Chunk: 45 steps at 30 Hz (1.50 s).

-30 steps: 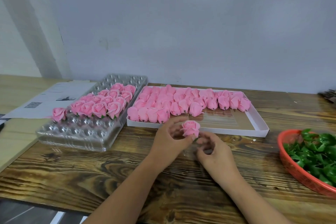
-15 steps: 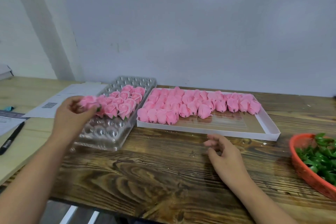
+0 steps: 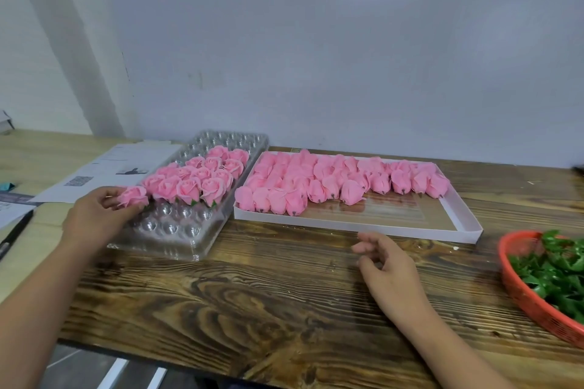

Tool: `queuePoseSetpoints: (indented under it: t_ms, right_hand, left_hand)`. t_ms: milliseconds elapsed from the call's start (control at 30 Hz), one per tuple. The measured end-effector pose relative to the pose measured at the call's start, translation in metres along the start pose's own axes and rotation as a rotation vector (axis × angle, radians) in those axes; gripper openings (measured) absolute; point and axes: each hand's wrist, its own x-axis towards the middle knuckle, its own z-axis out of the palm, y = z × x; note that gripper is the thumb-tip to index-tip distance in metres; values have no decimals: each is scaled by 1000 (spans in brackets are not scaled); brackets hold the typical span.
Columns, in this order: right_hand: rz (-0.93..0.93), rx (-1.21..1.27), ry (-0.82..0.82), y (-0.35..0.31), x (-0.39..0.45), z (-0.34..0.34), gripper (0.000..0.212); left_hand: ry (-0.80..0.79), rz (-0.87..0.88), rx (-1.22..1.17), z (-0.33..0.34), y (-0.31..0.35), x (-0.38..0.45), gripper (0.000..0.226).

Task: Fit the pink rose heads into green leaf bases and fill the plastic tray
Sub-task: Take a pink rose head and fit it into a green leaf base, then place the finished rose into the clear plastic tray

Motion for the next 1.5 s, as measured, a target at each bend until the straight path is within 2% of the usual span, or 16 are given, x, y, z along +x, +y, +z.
queuePoseSetpoints:
  t_ms: [233, 400, 567, 800, 967, 1200, 1367, 1433, 1500]
  right_hand:
    - [-12, -5, 8, 1, 1, 1, 50]
    - [-12, -6, 10, 1, 1, 1, 49]
    - [-10, -8, 4, 1, 1, 1, 49]
    - [-5, -8, 1, 0, 0, 1, 48]
    - [-2, -9, -3, 1, 1, 0, 47]
    - [-7, -5, -5, -1, 0, 0, 48]
    - [-4, -10, -2, 1, 0, 0, 44]
    - [-5, -8, 3, 1, 0, 1, 44]
    - [-2, -10, 3, 1, 1, 1, 44]
  left_hand:
    - [35, 7, 174, 4, 8, 5, 48]
    - [40, -17, 167, 4, 16, 3, 40]
    - [2, -3, 177, 2, 14, 3, 59]
    - [2, 38, 303, -2, 18, 7, 50]
    - [11, 22, 206, -3, 24, -2, 46]
    - [-44, 42, 217, -7, 20, -5, 84]
    - [-36, 69, 292, -3, 17, 3, 46]
    - [-33, 63, 301, -3, 16, 5, 44]
    - [-28, 58, 294, -4, 16, 5, 52]
